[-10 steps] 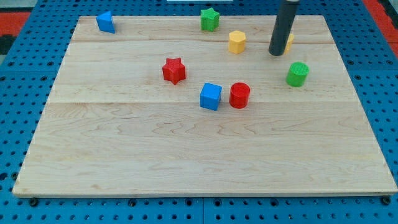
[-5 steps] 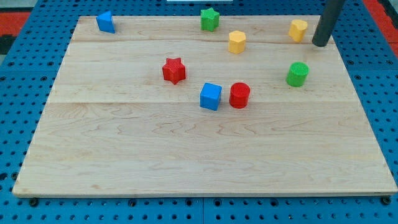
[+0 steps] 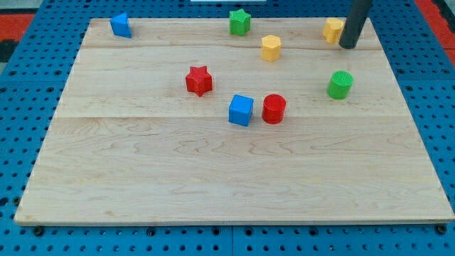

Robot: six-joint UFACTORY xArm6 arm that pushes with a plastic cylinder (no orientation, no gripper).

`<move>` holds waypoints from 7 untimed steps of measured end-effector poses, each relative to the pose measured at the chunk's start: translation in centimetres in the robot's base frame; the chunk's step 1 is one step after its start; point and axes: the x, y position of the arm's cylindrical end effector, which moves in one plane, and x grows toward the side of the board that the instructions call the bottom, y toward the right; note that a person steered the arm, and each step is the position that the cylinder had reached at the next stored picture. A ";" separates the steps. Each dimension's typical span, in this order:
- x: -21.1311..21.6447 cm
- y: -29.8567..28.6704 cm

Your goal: Place the yellow heart at the top right corner of the board

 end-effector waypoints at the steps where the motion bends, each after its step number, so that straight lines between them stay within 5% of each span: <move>1: -2.4 -1.3; 7: -4.1 2.4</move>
